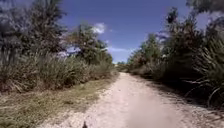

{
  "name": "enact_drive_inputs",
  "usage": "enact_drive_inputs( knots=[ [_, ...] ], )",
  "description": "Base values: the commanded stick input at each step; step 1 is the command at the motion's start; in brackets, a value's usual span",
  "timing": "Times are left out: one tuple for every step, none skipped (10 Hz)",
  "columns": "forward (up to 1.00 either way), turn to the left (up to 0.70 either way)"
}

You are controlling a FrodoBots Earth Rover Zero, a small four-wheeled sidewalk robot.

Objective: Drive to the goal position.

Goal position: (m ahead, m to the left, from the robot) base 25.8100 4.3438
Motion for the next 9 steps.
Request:
enact_drive_inputs(
  knots=[
    [0.7,-0.1],
    [0.7,-0.25],
    [0.7,-0.27],
    [0.7,-0.16],
    [0.7,0.0],
    [0.7,0.0],
    [0.7,0.0],
    [0.7,0.0],
    [0.7,0.0]
  ],
)
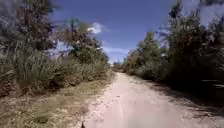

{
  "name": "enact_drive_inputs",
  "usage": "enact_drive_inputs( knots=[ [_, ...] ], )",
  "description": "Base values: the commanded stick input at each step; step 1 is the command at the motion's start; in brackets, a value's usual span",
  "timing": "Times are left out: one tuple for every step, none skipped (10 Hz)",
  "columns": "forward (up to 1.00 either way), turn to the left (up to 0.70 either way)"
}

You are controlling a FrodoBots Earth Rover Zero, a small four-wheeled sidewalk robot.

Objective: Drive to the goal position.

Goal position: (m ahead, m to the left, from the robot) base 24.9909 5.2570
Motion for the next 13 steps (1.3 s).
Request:
enact_drive_inputs(
  knots=[
    [0.7,0.0],
    [0.7,0.0],
    [0.7,0.0],
    [0.7,-0.21],
    [0.7,-0.27],
    [0.7,0.0],
    [0.7,0.0],
    [0.7,0.0],
    [0.7,0.0],
    [0.7,0.0],
    [0.7,0.0],
    [0.7,0.0],
    [0.7,0.0]
  ],
)
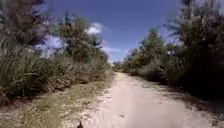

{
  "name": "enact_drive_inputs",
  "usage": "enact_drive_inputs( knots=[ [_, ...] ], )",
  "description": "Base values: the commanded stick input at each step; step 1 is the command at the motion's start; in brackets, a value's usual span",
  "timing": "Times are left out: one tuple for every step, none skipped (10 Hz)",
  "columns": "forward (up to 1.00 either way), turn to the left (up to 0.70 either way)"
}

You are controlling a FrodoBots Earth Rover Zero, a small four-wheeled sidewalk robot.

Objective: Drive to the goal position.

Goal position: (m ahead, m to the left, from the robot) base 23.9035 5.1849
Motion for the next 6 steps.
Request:
enact_drive_inputs(
  knots=[
    [0.7,-0.16],
    [0.7,-0.27],
    [0.7,-0.27],
    [0.7,-0.27],
    [0.7,-0.1],
    [0.7,0.0]
  ],
)
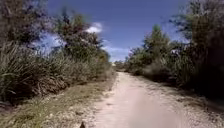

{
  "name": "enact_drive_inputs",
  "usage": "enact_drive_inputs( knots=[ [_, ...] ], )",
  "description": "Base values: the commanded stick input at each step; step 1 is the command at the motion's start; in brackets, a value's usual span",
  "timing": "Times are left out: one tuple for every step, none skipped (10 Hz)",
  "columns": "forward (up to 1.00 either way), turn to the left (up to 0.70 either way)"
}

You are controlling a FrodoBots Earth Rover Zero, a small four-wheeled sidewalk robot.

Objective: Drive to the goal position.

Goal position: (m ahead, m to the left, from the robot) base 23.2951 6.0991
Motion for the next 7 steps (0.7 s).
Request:
enact_drive_inputs(
  knots=[
    [0.7,0.0],
    [0.7,-0.13],
    [0.7,-0.27],
    [0.7,-0.27],
    [0.7,-0.27],
    [0.7,0.0],
    [0.7,-0.15]
  ],
)
